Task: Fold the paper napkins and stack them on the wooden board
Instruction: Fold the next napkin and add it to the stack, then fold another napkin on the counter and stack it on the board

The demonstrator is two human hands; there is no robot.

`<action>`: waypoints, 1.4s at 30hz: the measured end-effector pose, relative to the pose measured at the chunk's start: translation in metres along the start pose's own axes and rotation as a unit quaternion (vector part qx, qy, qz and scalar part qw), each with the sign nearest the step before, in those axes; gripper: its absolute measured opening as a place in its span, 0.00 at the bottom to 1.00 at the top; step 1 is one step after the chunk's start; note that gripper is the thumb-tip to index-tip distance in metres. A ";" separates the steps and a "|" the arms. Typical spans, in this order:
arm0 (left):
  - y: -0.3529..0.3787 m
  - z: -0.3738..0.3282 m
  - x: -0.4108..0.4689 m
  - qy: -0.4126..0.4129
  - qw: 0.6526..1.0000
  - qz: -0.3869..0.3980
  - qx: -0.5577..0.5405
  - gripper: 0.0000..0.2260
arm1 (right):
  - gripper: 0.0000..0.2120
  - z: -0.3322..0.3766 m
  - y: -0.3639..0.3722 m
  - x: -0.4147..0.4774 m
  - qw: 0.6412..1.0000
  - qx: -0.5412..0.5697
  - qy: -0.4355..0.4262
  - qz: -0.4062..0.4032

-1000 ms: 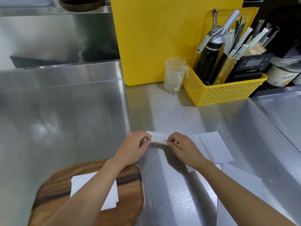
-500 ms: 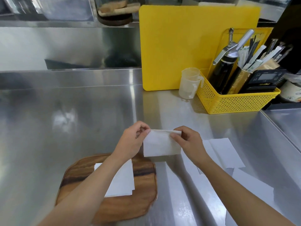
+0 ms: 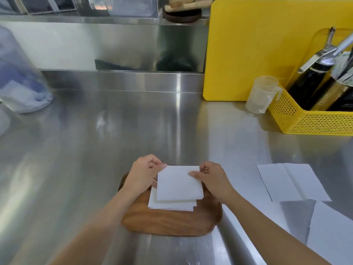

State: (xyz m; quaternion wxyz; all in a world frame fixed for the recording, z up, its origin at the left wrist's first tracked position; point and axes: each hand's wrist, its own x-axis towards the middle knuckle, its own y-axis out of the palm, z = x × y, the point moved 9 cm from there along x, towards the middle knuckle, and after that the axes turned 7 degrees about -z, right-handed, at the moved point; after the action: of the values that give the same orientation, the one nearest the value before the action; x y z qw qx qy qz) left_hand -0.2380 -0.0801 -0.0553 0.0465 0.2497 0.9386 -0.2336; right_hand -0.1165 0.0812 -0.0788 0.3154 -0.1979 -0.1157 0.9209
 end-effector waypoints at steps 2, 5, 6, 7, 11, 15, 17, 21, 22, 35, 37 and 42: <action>-0.005 0.013 -0.001 -0.016 1.000 0.002 -0.017 0.06 | 0.15 -0.002 0.010 -0.001 1.000 -0.025 0.003 0.003; -0.011 0.026 0.000 -0.024 1.000 -0.003 -0.008 0.06 | 0.15 -0.005 0.020 -0.002 0.997 -0.077 0.006 0.004; -0.011 0.028 0.001 -0.024 1.000 -0.005 0.000 0.06 | 0.14 -0.006 0.022 -0.002 0.996 -0.088 0.008 0.003; -0.011 0.031 0.001 -0.023 1.000 -0.007 0.008 0.06 | 0.14 -0.006 0.023 -0.002 0.996 -0.090 0.010 0.002; -0.010 0.036 0.004 -0.014 0.998 -0.017 0.051 0.07 | 0.13 -0.010 0.027 -0.002 0.995 -0.096 0.022 0.003; -0.009 0.038 0.005 -0.002 0.993 -0.028 0.114 0.08 | 0.14 -0.013 0.024 0.000 0.990 -0.137 0.020 -0.019; -0.008 0.037 0.006 0.012 0.988 -0.035 0.153 0.09 | 0.14 -0.014 0.023 0.000 0.984 -0.174 0.012 -0.027; -0.010 0.032 0.006 0.029 0.971 -0.057 0.230 0.09 | 0.12 -0.013 0.021 0.000 0.977 -0.212 0.002 -0.034; -0.011 0.030 0.005 0.034 0.964 -0.066 0.255 0.10 | 0.12 -0.013 0.019 -0.001 0.975 -0.218 0.000 -0.037; 0.073 -0.048 -0.014 0.261 0.896 -0.046 0.356 0.31 | 0.21 -0.019 -0.076 -0.022 0.958 -0.246 -0.048 -0.135; 0.102 -0.059 -0.017 0.283 0.892 -0.022 0.352 0.33 | 0.24 -0.027 -0.097 -0.027 0.950 -0.261 -0.073 -0.153; 0.183 -0.082 -0.038 0.339 0.872 0.053 0.350 0.28 | 0.32 -0.054 -0.155 -0.047 0.912 -0.351 -0.107 -0.182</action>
State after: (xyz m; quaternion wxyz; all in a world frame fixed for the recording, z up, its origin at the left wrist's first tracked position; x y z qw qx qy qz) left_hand -0.1124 0.0812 -0.0510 -0.3523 0.3628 0.7392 -0.4448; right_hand 0.0239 0.1762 -0.0607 0.3739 -0.1713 -0.4986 0.7630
